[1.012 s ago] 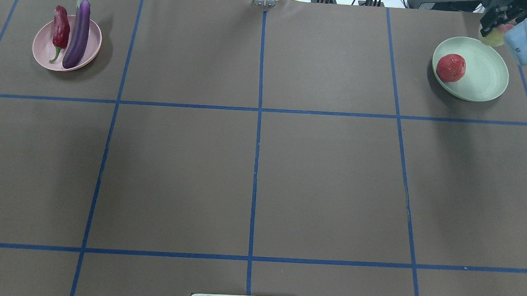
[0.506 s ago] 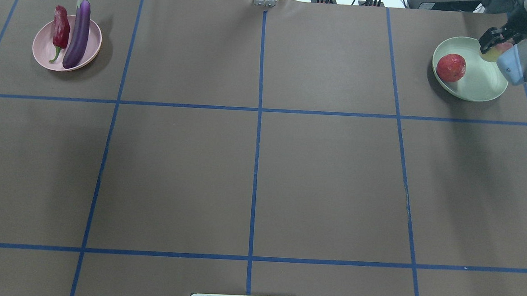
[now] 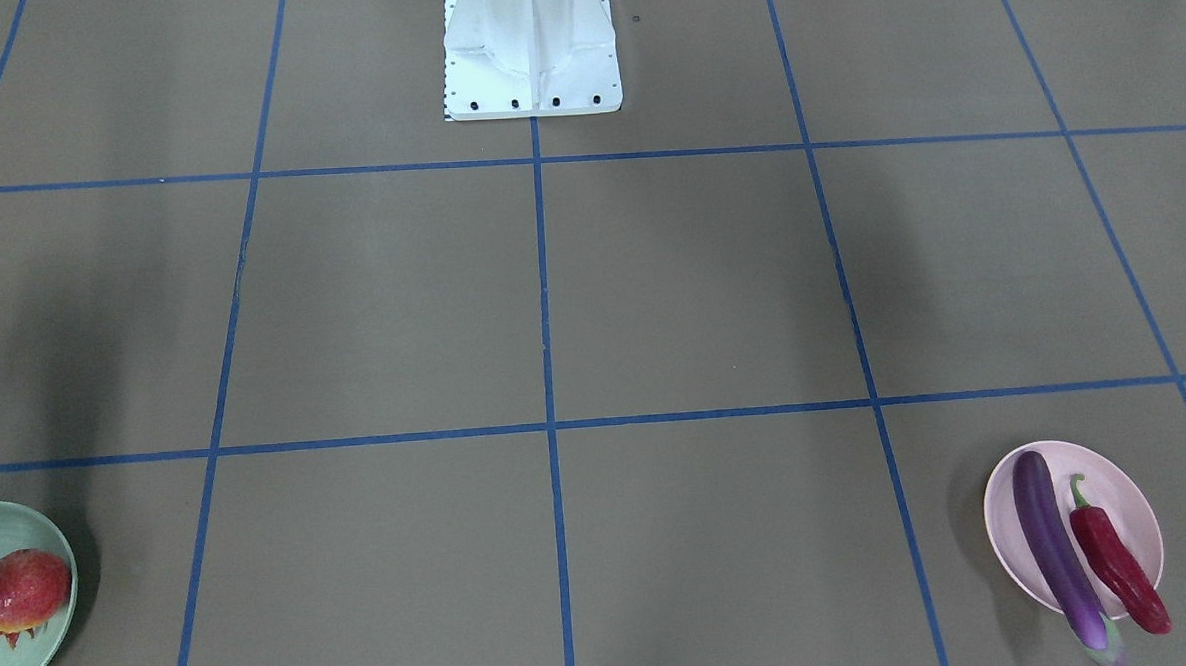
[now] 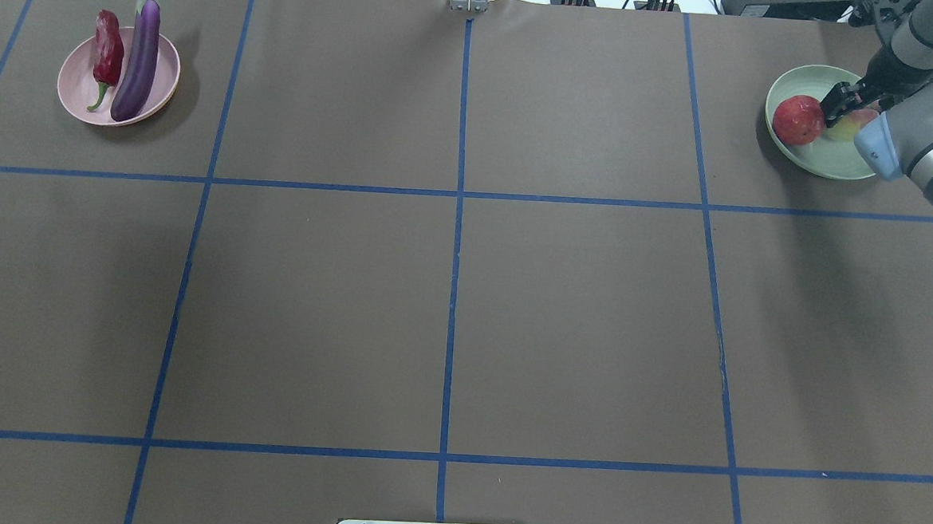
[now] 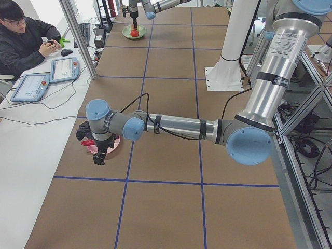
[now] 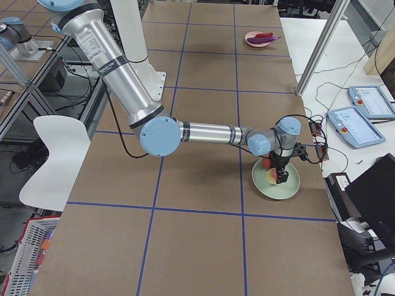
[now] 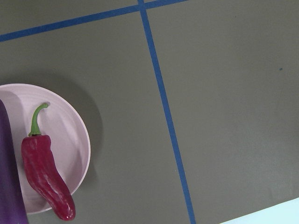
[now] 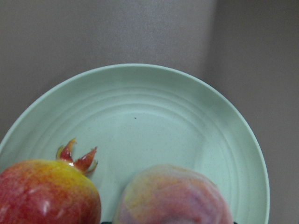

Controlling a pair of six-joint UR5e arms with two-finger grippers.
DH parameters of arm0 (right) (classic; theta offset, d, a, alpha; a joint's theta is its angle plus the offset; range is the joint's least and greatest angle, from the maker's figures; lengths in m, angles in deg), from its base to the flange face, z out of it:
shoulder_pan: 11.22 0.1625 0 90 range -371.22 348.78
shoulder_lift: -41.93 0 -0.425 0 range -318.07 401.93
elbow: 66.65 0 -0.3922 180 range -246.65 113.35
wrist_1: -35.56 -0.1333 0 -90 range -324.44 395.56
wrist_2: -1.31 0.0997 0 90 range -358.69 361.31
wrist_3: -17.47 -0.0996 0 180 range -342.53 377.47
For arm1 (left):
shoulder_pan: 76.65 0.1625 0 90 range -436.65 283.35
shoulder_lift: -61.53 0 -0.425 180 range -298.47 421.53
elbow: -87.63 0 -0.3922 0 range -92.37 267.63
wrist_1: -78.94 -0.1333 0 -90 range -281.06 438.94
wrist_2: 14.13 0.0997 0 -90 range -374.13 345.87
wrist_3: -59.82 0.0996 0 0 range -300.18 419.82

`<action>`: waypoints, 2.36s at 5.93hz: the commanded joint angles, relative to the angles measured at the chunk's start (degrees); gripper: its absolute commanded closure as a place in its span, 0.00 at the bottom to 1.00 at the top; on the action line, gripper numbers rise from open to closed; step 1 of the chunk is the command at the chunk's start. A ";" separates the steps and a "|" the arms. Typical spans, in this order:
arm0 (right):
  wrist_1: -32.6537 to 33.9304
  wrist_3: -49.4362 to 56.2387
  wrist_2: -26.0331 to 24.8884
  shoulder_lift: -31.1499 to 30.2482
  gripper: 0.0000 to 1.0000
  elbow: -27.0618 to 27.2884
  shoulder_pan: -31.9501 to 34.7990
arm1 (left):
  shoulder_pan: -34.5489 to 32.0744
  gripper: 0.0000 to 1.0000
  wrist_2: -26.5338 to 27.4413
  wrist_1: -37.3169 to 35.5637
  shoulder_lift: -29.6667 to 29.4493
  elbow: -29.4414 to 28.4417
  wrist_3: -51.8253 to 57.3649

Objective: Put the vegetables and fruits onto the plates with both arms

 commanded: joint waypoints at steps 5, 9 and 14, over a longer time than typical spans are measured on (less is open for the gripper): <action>34.04 20.19 14.87 -9.32 0.00 26.99 16.22 | -1.04 0.00 -0.70 -0.74 3.02 4.66 1.57; 31.50 21.32 16.00 -24.47 0.00 35.90 19.83 | -4.71 0.00 -0.70 -12.34 18.23 21.49 14.19; 26.05 21.51 16.63 -31.62 0.00 39.52 25.03 | -7.28 0.00 -0.79 -11.64 19.49 16.65 16.00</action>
